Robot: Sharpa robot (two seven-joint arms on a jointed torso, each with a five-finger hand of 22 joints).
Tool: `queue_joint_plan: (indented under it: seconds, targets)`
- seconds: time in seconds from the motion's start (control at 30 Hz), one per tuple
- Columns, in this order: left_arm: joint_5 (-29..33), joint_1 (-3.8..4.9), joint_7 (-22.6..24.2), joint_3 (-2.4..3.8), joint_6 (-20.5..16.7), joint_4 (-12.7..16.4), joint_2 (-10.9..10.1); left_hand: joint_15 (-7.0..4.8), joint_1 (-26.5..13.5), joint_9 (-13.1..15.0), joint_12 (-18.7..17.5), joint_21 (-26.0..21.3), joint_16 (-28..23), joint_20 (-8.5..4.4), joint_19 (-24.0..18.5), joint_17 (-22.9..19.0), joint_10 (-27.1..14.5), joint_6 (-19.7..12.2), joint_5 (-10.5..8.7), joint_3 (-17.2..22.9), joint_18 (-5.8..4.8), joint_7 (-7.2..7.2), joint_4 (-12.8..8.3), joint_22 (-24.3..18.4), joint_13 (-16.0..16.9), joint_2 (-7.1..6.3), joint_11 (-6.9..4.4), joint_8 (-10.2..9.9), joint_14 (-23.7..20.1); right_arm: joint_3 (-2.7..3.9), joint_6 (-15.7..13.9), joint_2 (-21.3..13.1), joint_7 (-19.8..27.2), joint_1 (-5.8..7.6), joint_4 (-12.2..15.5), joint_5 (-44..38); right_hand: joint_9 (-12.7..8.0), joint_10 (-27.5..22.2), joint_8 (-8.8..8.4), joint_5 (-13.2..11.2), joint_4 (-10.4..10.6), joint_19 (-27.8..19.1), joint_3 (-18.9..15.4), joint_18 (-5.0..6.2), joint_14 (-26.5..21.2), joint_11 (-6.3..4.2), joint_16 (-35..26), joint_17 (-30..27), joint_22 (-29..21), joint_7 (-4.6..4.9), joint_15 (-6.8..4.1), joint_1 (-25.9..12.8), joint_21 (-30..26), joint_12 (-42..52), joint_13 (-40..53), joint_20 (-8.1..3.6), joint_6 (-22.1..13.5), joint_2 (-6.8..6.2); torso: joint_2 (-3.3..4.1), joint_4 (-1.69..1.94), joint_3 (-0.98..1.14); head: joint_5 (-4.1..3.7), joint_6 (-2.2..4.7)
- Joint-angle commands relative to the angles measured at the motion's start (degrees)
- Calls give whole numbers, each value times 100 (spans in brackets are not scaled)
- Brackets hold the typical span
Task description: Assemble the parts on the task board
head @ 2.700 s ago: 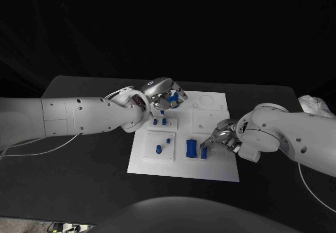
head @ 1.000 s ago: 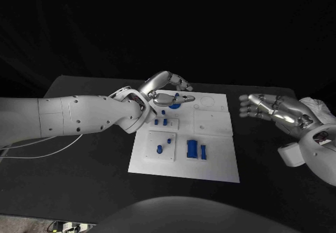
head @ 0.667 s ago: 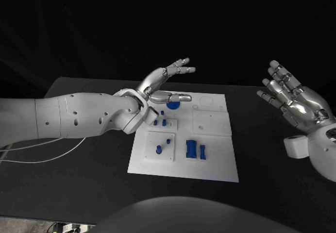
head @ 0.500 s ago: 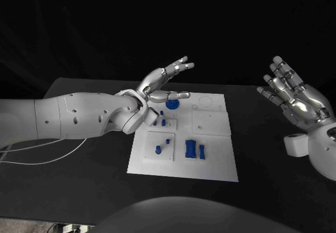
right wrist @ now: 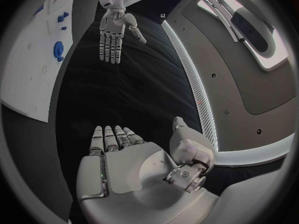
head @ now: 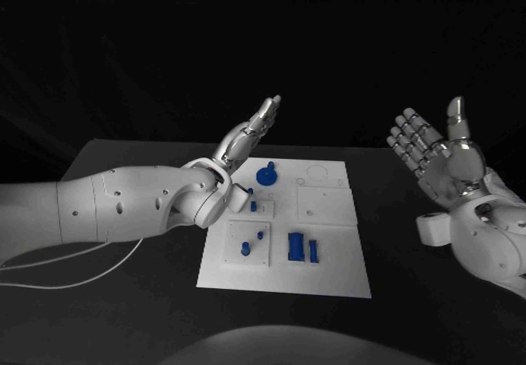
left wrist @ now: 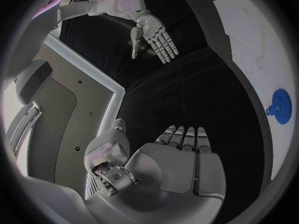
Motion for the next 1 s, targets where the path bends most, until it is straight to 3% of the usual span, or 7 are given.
queue_joint_plan:
  seconds: [0.03,0.1,0.13,0.3,0.43,0.57,1.0]
  targets:
    - [877,-193,-226,185,-623,-19,157,-33,-538,-5,-19,-20,-20,-18,-1,-5,-1,-29,-15,5,-36,2,-20,-7,-8,7,30,-18,-3,150,-855,198,-57,-203,-117,295,-6,-1,-19,-19,-23,1,-2,-36,1,30,-16,-6,-6,21,-49,-581,-21,-20,-6,-29,0,-2,-171,302,10,-303,303]
    - [1238,-374,-324,386,-867,-39,291,-33,-538,-5,-19,-20,-20,-18,-1,-5,-1,-29,-15,5,-36,2,-20,-7,-8,7,30,-18,-3,334,-1291,396,-92,-419,-230,442,-6,-1,-19,-19,-23,1,-2,-36,1,30,-16,-6,-6,21,-49,-581,-21,-20,-6,-29,0,-2,-272,479,16,-524,520]
    - [1362,-435,-358,455,-950,-45,336,-33,-538,-5,-19,-20,-20,-18,-1,-5,-1,-29,-15,5,-36,2,-20,-7,-8,7,30,-18,-3,402,-1451,468,-105,-497,-271,496,-6,-1,-19,-19,-23,1,-2,-36,1,30,-16,-6,-6,21,-49,-581,-21,-20,-6,-29,0,-2,-311,547,18,-610,604]
    - [1845,-677,-490,724,-1274,-71,515,-33,-538,-5,-19,-20,-20,-18,-1,-5,-1,-29,-15,5,-36,2,-20,-7,-8,7,30,-18,-3,689,-2129,776,-160,-832,-447,724,-6,-1,-19,-19,-23,1,-2,-36,1,30,-16,-6,-6,21,-49,-581,-21,-20,-6,-29,0,-2,-482,845,27,-983,970]
    - [1990,-749,-530,804,-1372,-79,569,-33,-538,-5,-19,-20,-20,-18,-1,-5,-1,-29,-15,5,-36,2,-20,-7,-8,7,30,-18,-3,812,-2419,908,-184,-976,-522,822,-6,-1,-19,-19,-23,1,-2,-36,1,30,-16,-6,-6,21,-49,-581,-21,-20,-6,-29,0,-2,-560,981,32,-1154,1136]
    - [1998,-753,-532,809,-1378,-80,572,-33,-538,-5,-19,-20,-20,-18,-1,-5,-1,-29,-15,5,-36,2,-20,-7,-8,7,30,-18,-3,858,-2529,957,-193,-1030,-550,859,-6,-1,-19,-19,-23,1,-2,-36,1,30,-16,-6,-6,21,-49,-581,-21,-20,-6,-29,0,-2,-597,1047,34,-1236,1218]
    - [1998,-753,-532,809,-1378,-80,572,-33,-538,-5,-19,-20,-20,-18,-1,-5,-1,-29,-15,5,-36,2,-20,-7,-8,7,30,-18,-3,858,-2529,957,-193,-1030,-550,859,-6,-1,-19,-19,-23,1,-2,-36,1,30,-16,-6,-6,21,-49,-581,-21,-20,-6,-29,0,-2,-599,1049,34,-1239,1220]
